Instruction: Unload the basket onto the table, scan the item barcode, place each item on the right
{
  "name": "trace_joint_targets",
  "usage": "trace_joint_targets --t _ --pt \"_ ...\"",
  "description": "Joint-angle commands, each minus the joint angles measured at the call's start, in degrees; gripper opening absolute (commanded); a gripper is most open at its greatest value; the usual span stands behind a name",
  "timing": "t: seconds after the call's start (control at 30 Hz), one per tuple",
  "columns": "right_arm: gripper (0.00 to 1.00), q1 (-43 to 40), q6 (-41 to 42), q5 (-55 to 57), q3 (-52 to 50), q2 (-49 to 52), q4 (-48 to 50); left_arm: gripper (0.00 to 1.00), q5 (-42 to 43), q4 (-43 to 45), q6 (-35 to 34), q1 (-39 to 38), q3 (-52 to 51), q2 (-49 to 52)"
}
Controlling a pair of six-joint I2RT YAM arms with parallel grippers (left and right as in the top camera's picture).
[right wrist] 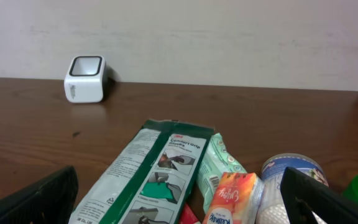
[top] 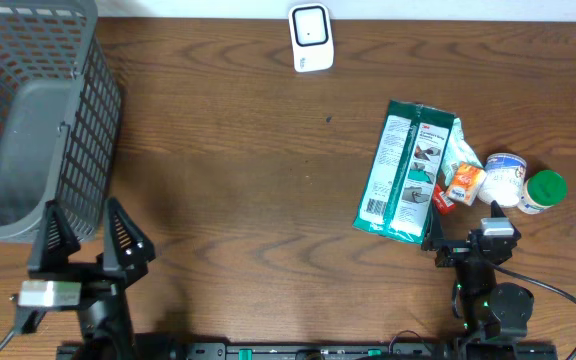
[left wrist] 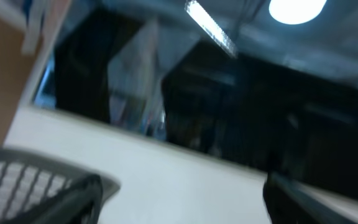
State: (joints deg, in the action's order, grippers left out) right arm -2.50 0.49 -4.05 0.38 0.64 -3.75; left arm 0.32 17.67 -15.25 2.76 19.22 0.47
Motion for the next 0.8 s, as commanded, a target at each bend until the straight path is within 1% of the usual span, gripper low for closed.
trace_joint_targets --t 0.0,0.07,0.3,0.47,0.67,0.77 --pt "0.99 -0.3 0.7 0.3 -0.1 -0.3 -0.3 0.85 0.7 6.9 -1.5 -0.9 -8.1 -0.3" --pt "0.99 -0.3 0.7 0.3 -0.1 -0.3 -0.3 0.85 0.7 7.7 -3.1 -1.0 -11.4 -0.3" --pt "0.99 -0.3 0.7 0.3 -0.1 -0.3 -0.3 0.84 0.7 7.7 -3.1 -1.0 -19.0 -0.3" --pt "0.99 -0.3 0.7 0.3 -0.1 -0.3 -0.3 0.84 0.7 -2.6 -3.0 -0.9 -19.0 -0.3" --pt "0.99 -0.3 0.7 0.3 -0.1 -0.3 -0.3 0.85 0.7 -21.6 -3.0 -0.9 -19.0 -0.3" --pt "0.99 -0.3 0.7 0.3 -0.1 -0.3 -0.3 0.85 1.8 -21.7 1.4 -0.9 -19.0 -0.4"
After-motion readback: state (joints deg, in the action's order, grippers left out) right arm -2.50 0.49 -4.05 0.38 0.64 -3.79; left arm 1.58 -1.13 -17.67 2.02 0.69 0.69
